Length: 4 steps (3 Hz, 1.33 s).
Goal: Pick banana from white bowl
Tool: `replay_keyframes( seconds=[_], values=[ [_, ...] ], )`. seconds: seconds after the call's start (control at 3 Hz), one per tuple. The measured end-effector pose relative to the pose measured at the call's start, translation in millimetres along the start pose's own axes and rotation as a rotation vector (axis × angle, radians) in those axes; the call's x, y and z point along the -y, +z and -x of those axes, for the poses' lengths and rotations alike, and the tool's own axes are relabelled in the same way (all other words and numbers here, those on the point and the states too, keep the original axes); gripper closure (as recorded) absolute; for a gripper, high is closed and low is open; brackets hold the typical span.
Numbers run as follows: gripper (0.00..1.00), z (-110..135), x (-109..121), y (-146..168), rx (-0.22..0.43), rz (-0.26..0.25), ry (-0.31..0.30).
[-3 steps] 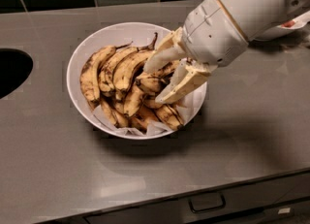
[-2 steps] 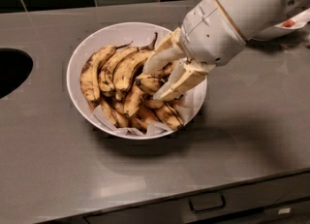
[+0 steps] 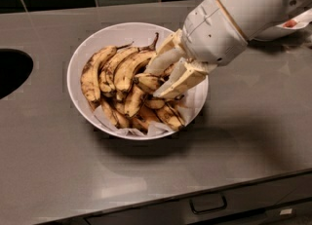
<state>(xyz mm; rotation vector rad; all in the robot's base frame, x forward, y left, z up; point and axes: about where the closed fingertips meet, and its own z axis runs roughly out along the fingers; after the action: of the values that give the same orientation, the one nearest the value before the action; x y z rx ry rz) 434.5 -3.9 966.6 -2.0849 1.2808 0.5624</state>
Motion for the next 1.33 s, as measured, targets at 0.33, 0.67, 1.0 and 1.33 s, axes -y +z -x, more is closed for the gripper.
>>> replay_keyframes(
  seconds=[0.33,0.67,1.0,1.33],
  values=[
    [0.9,0.1,0.9,1.3,0.003,0.003,-0.003],
    [0.66,0.3,1.8,2.3,0.005,0.006,-0.005],
    [0.53,0.5,2.6,3.2,0.007,0.008,-0.008],
    [0.71,1.5,5.6,5.8,0.01,0.012,-0.016]
  ],
)
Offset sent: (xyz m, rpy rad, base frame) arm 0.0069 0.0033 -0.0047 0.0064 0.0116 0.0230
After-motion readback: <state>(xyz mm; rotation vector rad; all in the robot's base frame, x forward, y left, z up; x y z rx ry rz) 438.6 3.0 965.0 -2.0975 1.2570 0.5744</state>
